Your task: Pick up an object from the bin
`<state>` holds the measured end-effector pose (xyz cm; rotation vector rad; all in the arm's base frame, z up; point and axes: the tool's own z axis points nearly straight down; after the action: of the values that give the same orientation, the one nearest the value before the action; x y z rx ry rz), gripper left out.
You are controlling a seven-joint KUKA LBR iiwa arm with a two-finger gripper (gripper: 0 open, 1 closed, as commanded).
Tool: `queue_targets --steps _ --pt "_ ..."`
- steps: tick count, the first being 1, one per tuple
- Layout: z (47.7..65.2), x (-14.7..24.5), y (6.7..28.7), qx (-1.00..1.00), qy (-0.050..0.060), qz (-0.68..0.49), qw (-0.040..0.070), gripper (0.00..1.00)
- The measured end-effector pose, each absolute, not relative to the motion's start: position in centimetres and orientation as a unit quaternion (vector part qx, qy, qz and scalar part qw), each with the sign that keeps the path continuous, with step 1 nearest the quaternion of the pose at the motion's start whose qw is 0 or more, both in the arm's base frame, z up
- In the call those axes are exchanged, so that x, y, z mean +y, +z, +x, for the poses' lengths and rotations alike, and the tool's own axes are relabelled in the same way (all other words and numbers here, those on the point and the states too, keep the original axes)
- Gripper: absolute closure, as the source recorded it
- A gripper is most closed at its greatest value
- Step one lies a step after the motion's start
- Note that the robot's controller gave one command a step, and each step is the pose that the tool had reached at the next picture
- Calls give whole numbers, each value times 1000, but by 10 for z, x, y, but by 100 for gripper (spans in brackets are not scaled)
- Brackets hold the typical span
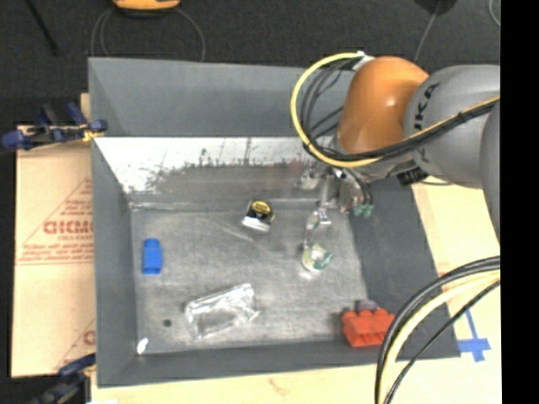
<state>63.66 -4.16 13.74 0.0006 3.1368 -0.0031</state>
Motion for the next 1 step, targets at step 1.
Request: queue_targets --steps 1 --pt "531 -41 119 999 0 -52 -2 0"
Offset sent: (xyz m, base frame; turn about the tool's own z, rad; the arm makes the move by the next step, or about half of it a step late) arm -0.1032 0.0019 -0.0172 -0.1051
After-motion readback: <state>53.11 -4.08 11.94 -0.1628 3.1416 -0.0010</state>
